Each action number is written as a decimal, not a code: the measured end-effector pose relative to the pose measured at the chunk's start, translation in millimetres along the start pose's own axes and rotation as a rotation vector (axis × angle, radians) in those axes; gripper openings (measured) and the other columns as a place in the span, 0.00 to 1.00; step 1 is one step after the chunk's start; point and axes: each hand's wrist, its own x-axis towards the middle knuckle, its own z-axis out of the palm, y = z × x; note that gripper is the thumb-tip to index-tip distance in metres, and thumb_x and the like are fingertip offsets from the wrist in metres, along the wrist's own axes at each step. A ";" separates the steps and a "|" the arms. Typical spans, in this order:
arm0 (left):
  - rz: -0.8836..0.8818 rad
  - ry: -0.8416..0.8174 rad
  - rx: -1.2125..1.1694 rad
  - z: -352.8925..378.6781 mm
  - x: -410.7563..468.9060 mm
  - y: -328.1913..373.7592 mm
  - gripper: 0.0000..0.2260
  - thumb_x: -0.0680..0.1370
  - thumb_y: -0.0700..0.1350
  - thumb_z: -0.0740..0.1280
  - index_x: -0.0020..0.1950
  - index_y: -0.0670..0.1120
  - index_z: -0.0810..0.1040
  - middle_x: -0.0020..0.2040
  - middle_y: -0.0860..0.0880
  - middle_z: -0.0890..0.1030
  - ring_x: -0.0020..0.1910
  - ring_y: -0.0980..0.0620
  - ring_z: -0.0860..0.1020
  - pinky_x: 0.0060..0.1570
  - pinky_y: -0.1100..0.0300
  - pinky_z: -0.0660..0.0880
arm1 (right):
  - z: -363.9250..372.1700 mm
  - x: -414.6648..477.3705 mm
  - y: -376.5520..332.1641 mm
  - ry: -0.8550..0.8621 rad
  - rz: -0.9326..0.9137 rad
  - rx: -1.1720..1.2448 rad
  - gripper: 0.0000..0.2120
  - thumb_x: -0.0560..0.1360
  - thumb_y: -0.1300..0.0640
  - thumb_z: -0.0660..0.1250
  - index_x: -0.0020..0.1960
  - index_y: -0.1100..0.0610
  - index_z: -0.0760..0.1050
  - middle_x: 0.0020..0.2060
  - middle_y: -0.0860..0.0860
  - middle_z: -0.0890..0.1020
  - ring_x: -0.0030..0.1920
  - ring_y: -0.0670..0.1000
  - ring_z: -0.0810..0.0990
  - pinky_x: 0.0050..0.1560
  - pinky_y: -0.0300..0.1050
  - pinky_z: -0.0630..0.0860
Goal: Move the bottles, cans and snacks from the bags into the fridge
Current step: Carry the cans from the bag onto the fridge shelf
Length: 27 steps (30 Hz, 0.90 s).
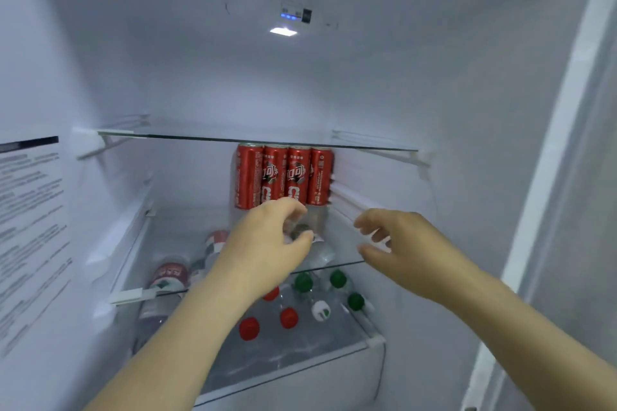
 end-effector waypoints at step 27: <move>0.700 -0.526 -0.625 150.4 -136.1 323.3 0.18 0.70 0.59 0.63 0.58 0.56 0.77 0.53 0.63 0.79 0.53 0.65 0.76 0.57 0.58 0.75 | -194.8 -388.5 53.7 0.316 0.761 -0.625 0.16 0.75 0.47 0.64 0.61 0.47 0.75 0.52 0.40 0.80 0.50 0.41 0.78 0.52 0.40 0.76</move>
